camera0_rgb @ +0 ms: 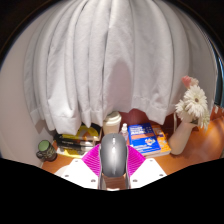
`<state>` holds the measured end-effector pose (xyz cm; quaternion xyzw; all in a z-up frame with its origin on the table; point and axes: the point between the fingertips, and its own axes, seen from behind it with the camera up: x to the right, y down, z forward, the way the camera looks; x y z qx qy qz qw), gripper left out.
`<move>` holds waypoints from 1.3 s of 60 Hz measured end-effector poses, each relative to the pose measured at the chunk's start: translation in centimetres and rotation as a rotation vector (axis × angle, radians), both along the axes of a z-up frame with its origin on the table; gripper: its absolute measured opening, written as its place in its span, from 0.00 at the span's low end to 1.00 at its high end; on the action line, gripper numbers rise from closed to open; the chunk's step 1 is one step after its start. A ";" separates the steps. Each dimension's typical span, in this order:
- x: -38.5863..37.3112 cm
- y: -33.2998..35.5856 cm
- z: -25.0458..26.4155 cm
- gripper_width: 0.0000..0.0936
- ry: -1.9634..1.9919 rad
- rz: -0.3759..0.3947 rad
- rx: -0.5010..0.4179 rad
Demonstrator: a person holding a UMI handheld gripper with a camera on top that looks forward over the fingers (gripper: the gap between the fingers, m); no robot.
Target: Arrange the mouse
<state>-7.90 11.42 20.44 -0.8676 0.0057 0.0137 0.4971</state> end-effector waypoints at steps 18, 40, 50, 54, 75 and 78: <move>-14.0 -2.7 -16.5 0.33 -0.061 0.123 -0.257; -15.7 -4.4 -21.8 0.42 -0.055 0.106 -0.336; -14.8 -5.0 -20.3 0.87 -0.031 0.082 -0.369; -14.2 -5.3 -17.5 0.93 -0.013 0.087 -0.323; -3.9 -14.3 -0.8 0.90 0.001 0.037 -0.150; -2.6 -16.0 0.6 0.91 0.000 0.036 -0.127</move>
